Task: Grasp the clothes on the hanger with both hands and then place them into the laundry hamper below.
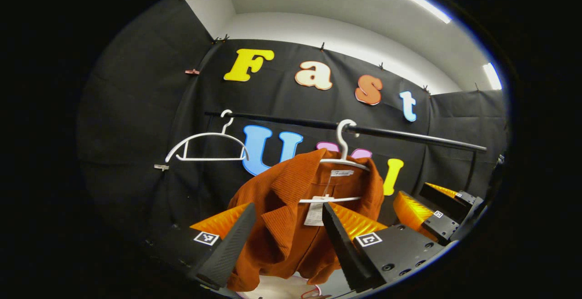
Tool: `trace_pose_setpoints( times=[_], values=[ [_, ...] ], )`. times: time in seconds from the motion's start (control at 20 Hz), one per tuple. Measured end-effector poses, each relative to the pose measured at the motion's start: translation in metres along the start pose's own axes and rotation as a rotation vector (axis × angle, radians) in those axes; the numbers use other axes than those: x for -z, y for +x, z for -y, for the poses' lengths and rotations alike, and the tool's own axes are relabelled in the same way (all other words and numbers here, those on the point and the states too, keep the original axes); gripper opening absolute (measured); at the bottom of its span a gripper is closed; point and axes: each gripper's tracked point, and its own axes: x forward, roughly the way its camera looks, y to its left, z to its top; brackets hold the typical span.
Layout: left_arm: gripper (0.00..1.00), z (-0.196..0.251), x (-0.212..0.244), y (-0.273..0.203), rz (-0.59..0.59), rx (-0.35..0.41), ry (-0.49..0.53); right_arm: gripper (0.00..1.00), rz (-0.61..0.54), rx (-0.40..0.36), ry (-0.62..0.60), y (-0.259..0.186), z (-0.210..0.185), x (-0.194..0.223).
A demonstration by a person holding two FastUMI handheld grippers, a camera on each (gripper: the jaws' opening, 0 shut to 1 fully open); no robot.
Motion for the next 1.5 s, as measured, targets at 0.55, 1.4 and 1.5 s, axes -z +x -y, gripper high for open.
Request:
trace_pose_setpoints(
  times=[0.55,1.4,1.5],
  values=[
    [0.93,-0.004,0.05,0.056,-0.054,-0.11,0.014,0.98,-0.136,-0.07,0.078,0.054,0.019,0.092],
    [0.93,-0.03,0.092,0.099,-0.066,-0.332,-0.114,0.98,-0.282,-0.25,0.27,0.1,-0.018,0.163],
    [0.93,-0.036,0.088,0.103,-0.054,-0.352,-0.137,0.98,-0.298,-0.235,0.281,0.112,-0.012,0.169]
  ],
)
